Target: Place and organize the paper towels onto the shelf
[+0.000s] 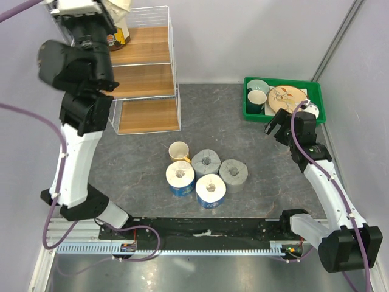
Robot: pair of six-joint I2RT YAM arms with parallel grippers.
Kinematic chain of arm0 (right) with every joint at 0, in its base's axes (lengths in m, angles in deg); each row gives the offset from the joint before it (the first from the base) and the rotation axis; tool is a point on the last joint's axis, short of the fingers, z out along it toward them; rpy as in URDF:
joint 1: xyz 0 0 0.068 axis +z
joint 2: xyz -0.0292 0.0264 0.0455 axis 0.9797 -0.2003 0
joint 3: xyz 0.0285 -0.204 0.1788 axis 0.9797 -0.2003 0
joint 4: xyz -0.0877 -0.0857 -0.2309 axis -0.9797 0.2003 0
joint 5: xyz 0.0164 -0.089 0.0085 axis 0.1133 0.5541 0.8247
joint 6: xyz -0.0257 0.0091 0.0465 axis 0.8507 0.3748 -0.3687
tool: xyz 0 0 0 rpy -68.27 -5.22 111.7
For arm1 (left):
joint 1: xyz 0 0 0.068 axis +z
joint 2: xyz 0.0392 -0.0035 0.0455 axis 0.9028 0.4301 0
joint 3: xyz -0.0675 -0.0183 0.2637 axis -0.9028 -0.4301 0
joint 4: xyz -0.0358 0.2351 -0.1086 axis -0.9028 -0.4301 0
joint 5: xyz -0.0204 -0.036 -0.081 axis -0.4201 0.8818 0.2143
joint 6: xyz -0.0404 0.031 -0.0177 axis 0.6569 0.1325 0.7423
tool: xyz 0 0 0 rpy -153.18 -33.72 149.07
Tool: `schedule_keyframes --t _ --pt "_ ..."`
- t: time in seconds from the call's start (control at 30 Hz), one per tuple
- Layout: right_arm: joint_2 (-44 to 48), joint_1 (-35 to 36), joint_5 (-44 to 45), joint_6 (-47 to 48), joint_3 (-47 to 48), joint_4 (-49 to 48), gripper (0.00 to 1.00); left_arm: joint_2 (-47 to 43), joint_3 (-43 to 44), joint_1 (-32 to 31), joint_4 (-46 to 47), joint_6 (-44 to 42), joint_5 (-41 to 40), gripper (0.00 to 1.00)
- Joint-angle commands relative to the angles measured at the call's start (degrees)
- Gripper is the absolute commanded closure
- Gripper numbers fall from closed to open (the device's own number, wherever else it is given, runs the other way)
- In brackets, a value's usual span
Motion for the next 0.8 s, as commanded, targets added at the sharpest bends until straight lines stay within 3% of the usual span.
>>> schedule_keyframes --t 0.0,0.13,0.77 --pt "-0.1 -0.2 -0.9 0.3 0.1 0.0 0.02 3.2 4.4 4.9 -7.7 9.9 9.1 0.75" --pt "-0.3 -0.2 -0.6 0.5 0.2 0.0 0.02 5.1 4.6 9.0 -11.8 17.5 13.3 0.75" --pt "-1.5 -0.2 -0.2 0.8 -1.2 -0.8 0.02 6.7 -1.9 21.1 -17.0 33.6 28.1 0.75"
